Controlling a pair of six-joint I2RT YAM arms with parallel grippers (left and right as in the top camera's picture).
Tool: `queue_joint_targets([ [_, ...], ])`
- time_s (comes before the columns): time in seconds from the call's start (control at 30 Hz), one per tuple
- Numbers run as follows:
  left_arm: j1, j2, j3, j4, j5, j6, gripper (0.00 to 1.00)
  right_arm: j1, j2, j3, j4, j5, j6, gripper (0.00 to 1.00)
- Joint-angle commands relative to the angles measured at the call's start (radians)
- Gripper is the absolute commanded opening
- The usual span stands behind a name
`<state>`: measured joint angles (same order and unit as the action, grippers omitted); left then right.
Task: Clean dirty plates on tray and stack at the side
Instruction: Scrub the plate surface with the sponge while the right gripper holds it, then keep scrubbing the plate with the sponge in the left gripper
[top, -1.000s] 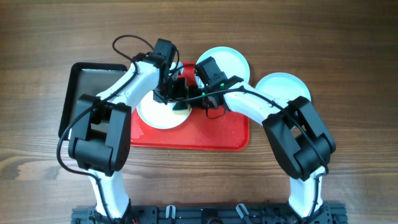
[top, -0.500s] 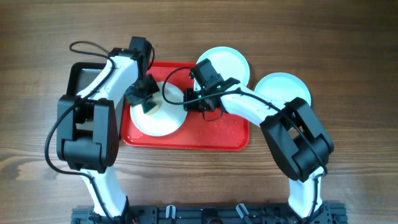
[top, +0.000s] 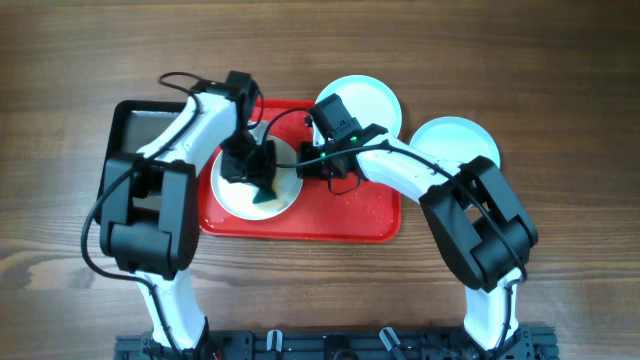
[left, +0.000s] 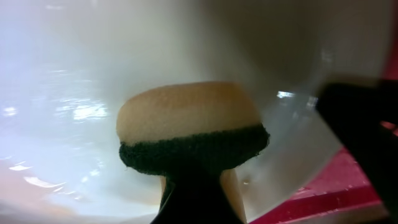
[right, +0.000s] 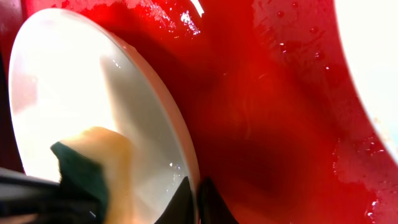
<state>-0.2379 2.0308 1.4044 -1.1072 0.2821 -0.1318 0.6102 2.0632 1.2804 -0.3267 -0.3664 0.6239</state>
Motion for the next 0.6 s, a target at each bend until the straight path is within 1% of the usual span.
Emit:
queue_joint_targets([
  [0.0, -0.043, 0.019, -0.009, 0.051, 0.081, 0.071, 0.04, -0.01, 0.021, 0.005, 0.0, 0.005, 0.005, 0.04],
  [0.1, -0.052, 0.019, -0.009, 0.149, 0.076, 0.007, 0.04, -0.01, 0.021, 0.005, 0.0, 0.005, 0.005, 0.04],
  [0.17, -0.051, 0.019, -0.01, 0.216, 0.042, -0.048, 0.04, -0.01, 0.021, 0.005, 0.0, 0.005, 0.005, 0.04],
  [0.27, -0.051, 0.019, -0.009, 0.299, -0.093, -0.148, 0.04, -0.01, 0.021, 0.005, -0.002, 0.005, 0.005, 0.04],
  [0.33, -0.051, 0.019, -0.009, 0.322, -0.229, -0.216, 0.04, -0.01, 0.021, 0.005, -0.003, 0.005, 0.004, 0.04],
  [0.43, -0.049, 0.019, -0.009, 0.291, -0.514, -0.349, 0.04, -0.01, 0.021, 0.005, -0.003, 0.005, 0.004, 0.04],
  [0.5, -0.04, 0.019, -0.009, 0.225, -0.647, -0.457, 0.04, -0.01, 0.021, 0.005, -0.003, 0.005, 0.004, 0.04],
  [0.57, -0.028, 0.019, -0.009, 0.165, -0.689, -0.524, 0.04, -0.01, 0.021, 0.005, -0.003, 0.005, 0.004, 0.04],
])
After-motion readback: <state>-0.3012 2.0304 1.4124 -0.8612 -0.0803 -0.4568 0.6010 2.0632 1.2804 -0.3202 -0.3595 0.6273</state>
